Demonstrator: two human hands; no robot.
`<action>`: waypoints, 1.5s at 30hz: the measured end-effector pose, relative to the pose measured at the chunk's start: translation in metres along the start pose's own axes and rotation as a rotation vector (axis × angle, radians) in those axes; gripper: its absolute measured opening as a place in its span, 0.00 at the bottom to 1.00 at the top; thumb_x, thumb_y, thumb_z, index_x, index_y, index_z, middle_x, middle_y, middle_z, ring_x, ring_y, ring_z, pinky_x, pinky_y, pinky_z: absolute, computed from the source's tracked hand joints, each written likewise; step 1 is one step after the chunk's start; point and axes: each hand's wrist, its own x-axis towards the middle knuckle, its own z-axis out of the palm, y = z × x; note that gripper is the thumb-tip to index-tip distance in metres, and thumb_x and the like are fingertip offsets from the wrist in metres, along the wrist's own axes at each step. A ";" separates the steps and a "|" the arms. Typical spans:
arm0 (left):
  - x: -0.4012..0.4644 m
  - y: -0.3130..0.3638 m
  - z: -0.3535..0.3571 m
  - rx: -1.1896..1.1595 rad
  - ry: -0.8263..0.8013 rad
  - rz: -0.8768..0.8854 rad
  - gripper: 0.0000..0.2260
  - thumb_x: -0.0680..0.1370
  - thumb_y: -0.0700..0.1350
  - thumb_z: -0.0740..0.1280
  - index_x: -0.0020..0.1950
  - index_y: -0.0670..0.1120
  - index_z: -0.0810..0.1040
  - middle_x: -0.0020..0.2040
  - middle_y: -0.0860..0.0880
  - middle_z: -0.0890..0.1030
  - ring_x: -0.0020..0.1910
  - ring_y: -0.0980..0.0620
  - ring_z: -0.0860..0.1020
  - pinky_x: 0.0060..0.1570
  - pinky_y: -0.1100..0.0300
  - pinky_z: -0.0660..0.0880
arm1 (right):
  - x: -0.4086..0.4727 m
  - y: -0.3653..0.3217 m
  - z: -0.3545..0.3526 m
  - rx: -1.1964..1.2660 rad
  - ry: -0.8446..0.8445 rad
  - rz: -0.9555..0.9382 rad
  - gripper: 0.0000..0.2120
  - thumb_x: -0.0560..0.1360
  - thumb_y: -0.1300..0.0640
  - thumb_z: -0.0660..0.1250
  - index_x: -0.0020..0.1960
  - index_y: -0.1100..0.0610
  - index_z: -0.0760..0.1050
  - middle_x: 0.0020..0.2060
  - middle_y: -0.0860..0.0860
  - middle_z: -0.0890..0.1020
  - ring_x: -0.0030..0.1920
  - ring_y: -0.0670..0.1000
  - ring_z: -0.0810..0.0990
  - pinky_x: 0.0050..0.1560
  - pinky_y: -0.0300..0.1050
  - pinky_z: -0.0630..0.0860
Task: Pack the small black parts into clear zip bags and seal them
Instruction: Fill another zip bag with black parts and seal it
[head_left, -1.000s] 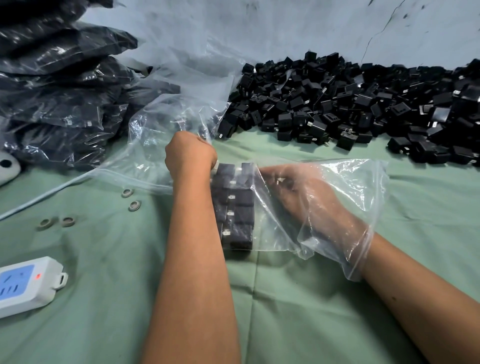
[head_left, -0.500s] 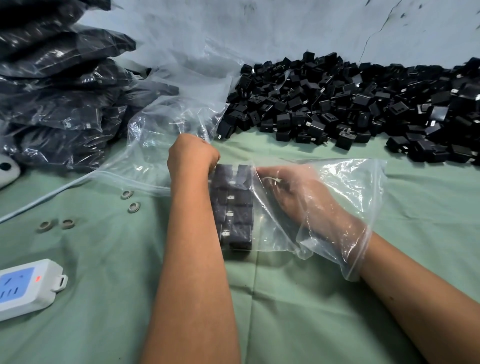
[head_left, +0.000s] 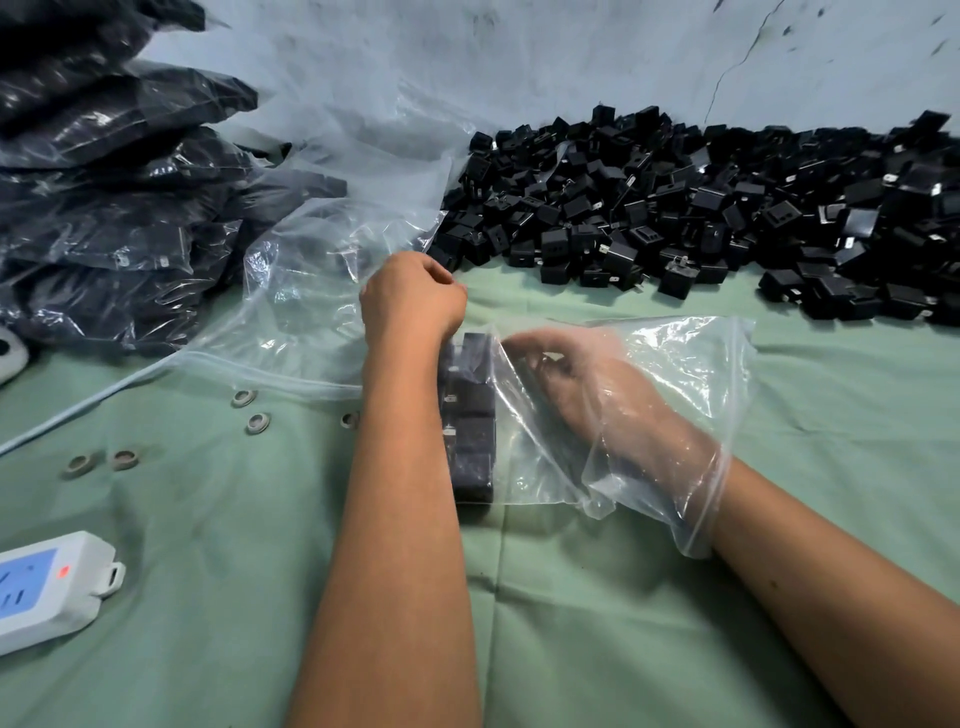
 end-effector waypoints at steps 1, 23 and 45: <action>-0.002 0.005 0.005 -0.011 -0.002 0.023 0.03 0.77 0.47 0.73 0.43 0.52 0.83 0.48 0.51 0.85 0.53 0.47 0.82 0.60 0.52 0.79 | 0.001 0.000 -0.002 -0.017 0.018 0.007 0.16 0.81 0.66 0.63 0.59 0.51 0.84 0.44 0.42 0.80 0.42 0.35 0.74 0.52 0.28 0.72; -0.068 0.076 0.084 0.090 -0.329 0.681 0.10 0.79 0.44 0.70 0.58 0.54 0.82 0.54 0.51 0.78 0.59 0.50 0.72 0.63 0.52 0.73 | -0.008 0.112 -0.158 -0.451 0.467 0.623 0.13 0.78 0.55 0.68 0.62 0.51 0.80 0.63 0.58 0.78 0.64 0.60 0.73 0.62 0.54 0.73; -0.059 0.073 0.050 -0.187 -0.717 0.576 0.09 0.71 0.34 0.76 0.43 0.49 0.87 0.41 0.45 0.85 0.33 0.54 0.75 0.41 0.56 0.77 | -0.012 0.076 -0.179 0.296 -0.310 0.285 0.13 0.72 0.50 0.79 0.53 0.55 0.85 0.39 0.55 0.86 0.32 0.50 0.80 0.27 0.39 0.71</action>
